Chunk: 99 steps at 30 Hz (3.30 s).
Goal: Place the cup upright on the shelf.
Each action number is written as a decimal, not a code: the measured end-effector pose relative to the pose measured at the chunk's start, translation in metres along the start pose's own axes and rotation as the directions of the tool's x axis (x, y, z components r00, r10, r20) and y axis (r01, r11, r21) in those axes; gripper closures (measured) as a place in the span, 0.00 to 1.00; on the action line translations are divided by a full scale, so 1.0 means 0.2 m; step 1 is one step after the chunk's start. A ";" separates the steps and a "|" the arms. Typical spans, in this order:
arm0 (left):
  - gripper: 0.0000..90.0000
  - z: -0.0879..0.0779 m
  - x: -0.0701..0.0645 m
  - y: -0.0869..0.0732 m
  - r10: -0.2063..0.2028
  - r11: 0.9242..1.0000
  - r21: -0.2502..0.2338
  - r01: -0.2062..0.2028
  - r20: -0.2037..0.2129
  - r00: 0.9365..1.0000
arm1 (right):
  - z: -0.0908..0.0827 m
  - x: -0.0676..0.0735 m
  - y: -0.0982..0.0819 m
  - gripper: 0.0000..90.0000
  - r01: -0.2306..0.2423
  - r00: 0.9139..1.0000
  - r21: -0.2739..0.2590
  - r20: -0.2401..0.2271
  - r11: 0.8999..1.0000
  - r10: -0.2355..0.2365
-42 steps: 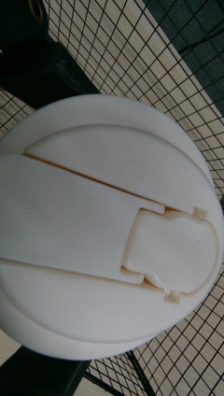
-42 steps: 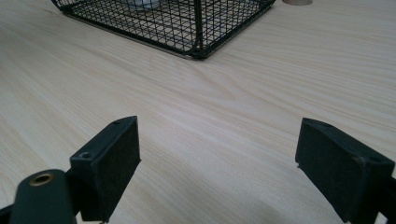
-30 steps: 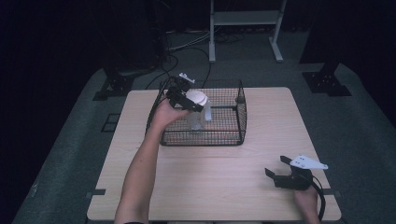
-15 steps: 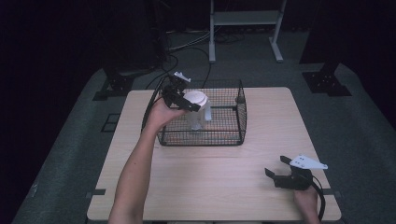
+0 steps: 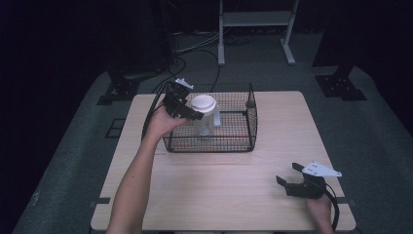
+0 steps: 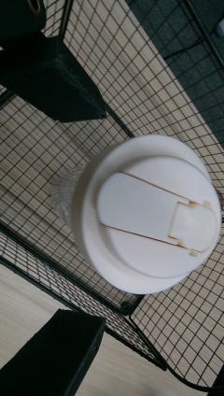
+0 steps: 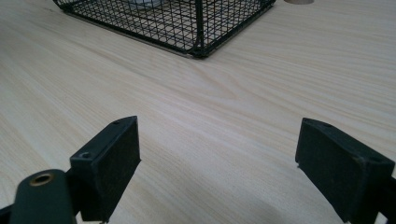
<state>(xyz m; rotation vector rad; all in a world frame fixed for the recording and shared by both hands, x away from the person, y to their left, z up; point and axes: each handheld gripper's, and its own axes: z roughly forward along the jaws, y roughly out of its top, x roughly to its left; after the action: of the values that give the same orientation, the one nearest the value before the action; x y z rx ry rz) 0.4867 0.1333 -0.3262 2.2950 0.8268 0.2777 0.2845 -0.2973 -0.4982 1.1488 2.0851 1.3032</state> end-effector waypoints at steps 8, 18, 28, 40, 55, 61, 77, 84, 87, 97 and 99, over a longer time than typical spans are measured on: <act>0.02 -0.04 0.00 -0.07 0.005 1.000 0.005 -0.005 -0.008 1.000 | 0.00 0.00 0.00 0.14 -0.001 1.000 0.002 0.001 1.000 0.001; 0.02 -0.12 -0.04 -0.18 0.010 1.000 -0.016 -0.010 -0.021 1.000 | 0.00 0.00 0.00 0.14 0.001 1.000 0.003 0.004 1.000 -0.001; 0.02 -0.19 -0.11 -0.27 0.038 0.998 -0.057 -0.038 -0.008 0.999 | 0.00 0.00 0.00 0.14 0.000 1.000 0.005 0.007 1.000 0.000; 0.02 -0.24 -0.24 -0.35 0.093 0.991 -0.102 -0.091 0.022 0.995 | 0.00 0.00 0.00 0.14 0.002 1.000 0.010 0.008 1.000 -0.002; 0.02 -0.28 -0.37 -0.45 0.130 0.984 -0.132 -0.122 0.053 0.990 | 0.00 0.01 0.00 0.14 0.002 1.000 0.009 0.011 1.000 -0.002; 0.02 -0.29 -0.41 -0.49 0.137 0.981 -0.144 -0.127 0.063 0.989 | 0.00 0.01 0.00 0.14 -0.001 1.000 0.013 0.016 1.000 0.001; 0.02 -0.29 -0.46 -0.64 0.117 0.976 -0.191 -0.100 0.079 0.990 | 0.00 0.01 0.00 0.14 0.003 1.000 0.010 0.014 1.000 -0.003; 0.02 -0.29 -0.49 -0.68 0.118 0.975 -0.200 -0.100 0.079 0.990 | 0.00 0.01 0.00 0.14 0.004 1.000 0.007 0.015 1.000 -0.005; 0.02 -0.29 -0.49 -0.71 0.117 0.974 -0.204 -0.098 0.080 0.990 | 0.00 0.01 0.00 0.14 0.005 1.000 0.006 0.016 1.000 -0.005; 0.02 -0.26 -0.52 -0.78 0.110 0.975 -0.201 -0.091 0.085 0.990 | -0.01 0.01 0.00 0.14 0.003 1.000 0.006 0.019 1.000 -0.003; 0.02 -0.26 -0.52 -0.80 0.104 0.977 -0.197 -0.086 0.084 0.991 | -0.01 0.01 0.00 0.14 0.003 1.000 0.005 0.020 1.000 -0.003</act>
<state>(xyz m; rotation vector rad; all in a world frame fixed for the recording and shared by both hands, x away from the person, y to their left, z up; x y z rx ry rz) 0.3082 0.1869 -0.3894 2.1501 0.6158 0.2779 0.2823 -0.2965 -0.4981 1.1560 2.0765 1.2811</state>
